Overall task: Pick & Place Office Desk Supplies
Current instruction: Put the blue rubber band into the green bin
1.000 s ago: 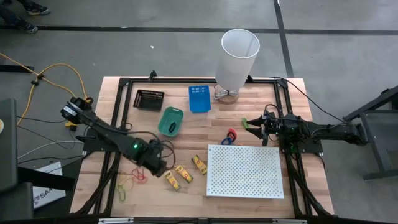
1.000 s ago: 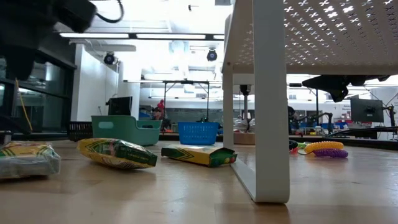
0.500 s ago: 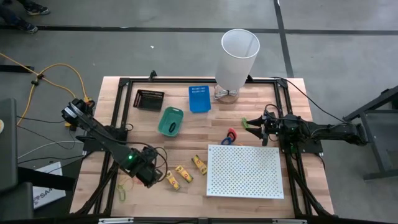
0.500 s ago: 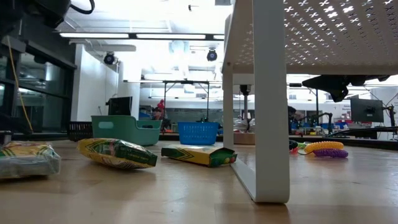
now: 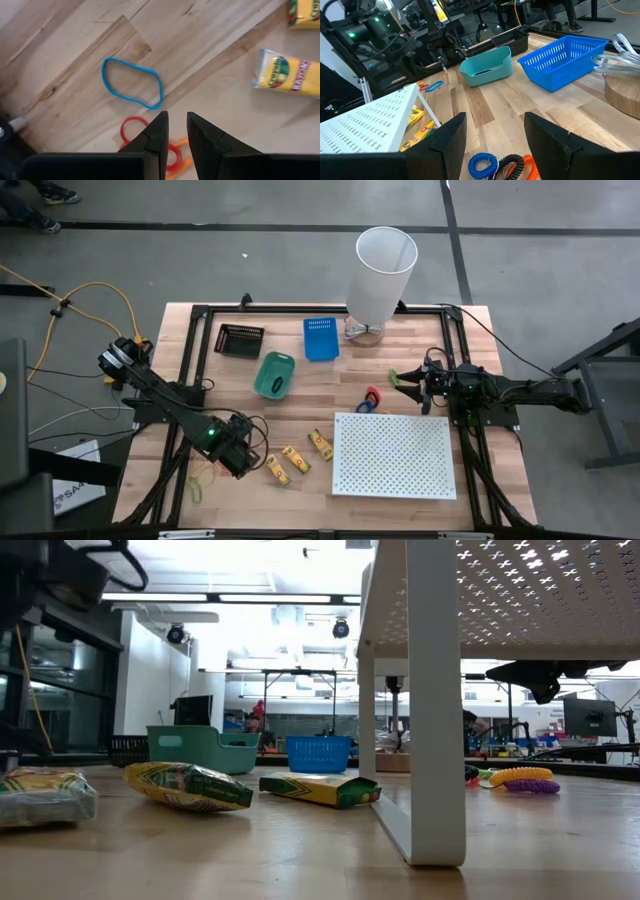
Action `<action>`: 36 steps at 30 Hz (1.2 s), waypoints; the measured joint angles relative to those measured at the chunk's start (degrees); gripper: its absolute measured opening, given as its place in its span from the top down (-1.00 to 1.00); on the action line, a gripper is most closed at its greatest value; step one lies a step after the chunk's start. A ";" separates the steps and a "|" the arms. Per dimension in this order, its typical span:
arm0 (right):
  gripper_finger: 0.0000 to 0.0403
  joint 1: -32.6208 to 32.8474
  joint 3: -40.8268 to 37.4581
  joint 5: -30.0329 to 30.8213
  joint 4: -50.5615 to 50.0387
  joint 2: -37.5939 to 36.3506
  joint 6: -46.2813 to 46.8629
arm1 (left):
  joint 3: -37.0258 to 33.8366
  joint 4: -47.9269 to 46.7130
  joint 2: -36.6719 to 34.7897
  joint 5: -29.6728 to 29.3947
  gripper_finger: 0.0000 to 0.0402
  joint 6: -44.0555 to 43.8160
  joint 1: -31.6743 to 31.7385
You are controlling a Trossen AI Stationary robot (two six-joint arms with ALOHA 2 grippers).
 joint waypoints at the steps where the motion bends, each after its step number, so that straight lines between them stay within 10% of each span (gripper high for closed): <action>1: 0.07 0.01 0.01 0.01 -0.01 -0.01 0.00 | -1.09 0.82 -0.45 0.00 0.68 0.23 0.00; 14: 0.07 0.00 0.01 0.01 -0.01 0.00 0.00 | -15.55 16.72 -7.69 1.24 0.68 0.30 0.28; 36: 0.07 0.00 0.01 0.00 0.00 0.01 0.00 | -16.19 20.26 -3.70 3.89 0.68 6.54 4.20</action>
